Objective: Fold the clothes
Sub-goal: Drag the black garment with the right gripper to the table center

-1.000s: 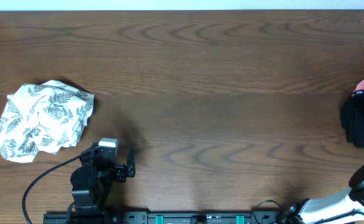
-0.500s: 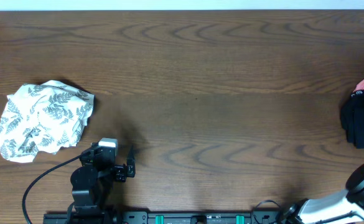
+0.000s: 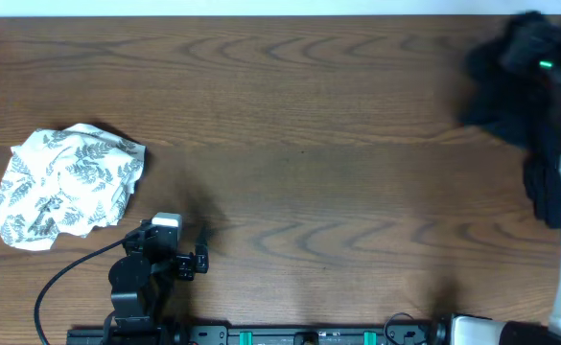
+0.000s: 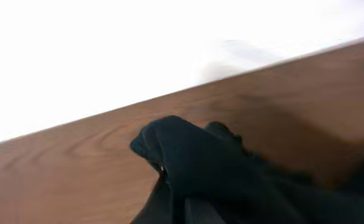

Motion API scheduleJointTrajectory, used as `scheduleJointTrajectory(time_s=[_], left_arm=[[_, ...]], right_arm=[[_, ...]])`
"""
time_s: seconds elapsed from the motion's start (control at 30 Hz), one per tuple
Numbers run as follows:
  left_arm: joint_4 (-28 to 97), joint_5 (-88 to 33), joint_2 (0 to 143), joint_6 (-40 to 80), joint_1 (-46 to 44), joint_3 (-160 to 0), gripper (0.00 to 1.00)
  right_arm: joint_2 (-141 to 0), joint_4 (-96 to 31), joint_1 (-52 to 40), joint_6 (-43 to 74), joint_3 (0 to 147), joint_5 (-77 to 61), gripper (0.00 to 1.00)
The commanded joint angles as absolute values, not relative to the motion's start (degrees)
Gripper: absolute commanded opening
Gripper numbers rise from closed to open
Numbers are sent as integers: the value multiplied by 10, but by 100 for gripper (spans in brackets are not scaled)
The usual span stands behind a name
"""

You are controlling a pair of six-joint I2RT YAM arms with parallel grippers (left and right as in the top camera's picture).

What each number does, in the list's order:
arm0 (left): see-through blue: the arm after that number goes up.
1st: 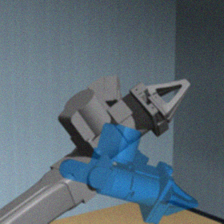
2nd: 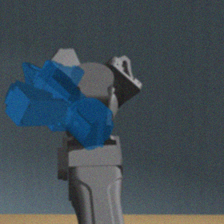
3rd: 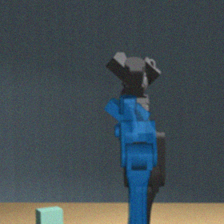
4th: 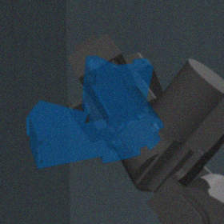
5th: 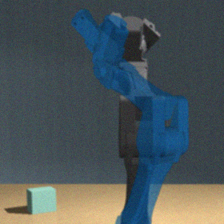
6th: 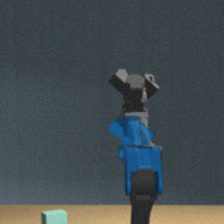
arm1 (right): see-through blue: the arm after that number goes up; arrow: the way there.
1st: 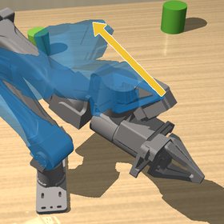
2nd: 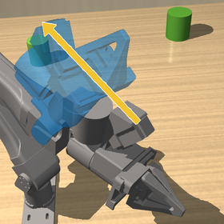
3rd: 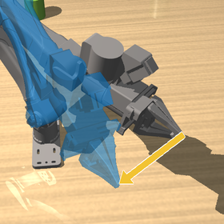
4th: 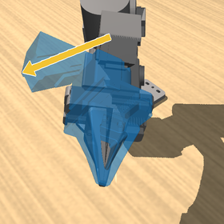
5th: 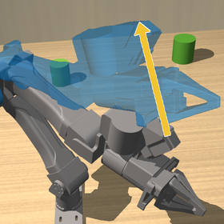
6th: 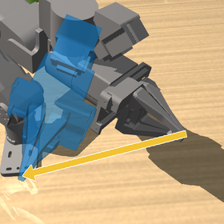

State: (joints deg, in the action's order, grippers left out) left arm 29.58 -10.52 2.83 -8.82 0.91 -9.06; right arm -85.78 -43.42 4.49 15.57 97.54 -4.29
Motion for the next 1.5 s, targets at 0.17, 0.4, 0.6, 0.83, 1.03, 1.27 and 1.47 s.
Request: scheduleJointTrajectory(time_s=[0.17,0.4,0.6,0.83,1.03,1.27,1.47], left_arm=[[294,-105,25,-85,7,-81,98],[295,-105,25,-85,7,-81,98],[294,-105,25,-85,7,-81,98],[294,-105,25,-85,7,-81,98],[294,-105,25,-85,7,-81,98],[295,-105,25,-85,7,-81,98],[294,-105,25,-85,7,-81,98]], right_arm=[[-938,-400,-91,126,976,-50,1],[-959,-402,-165,61,976,-50,2],[-959,-431,-210,61,976,-50,17],[-959,-444,-250,53,976,-49,18],[-960,-477,-252,44,976,6,46],[-979,-529,-229,56,965,17,75],[-1003,-560,-195,130,963,16,82]])
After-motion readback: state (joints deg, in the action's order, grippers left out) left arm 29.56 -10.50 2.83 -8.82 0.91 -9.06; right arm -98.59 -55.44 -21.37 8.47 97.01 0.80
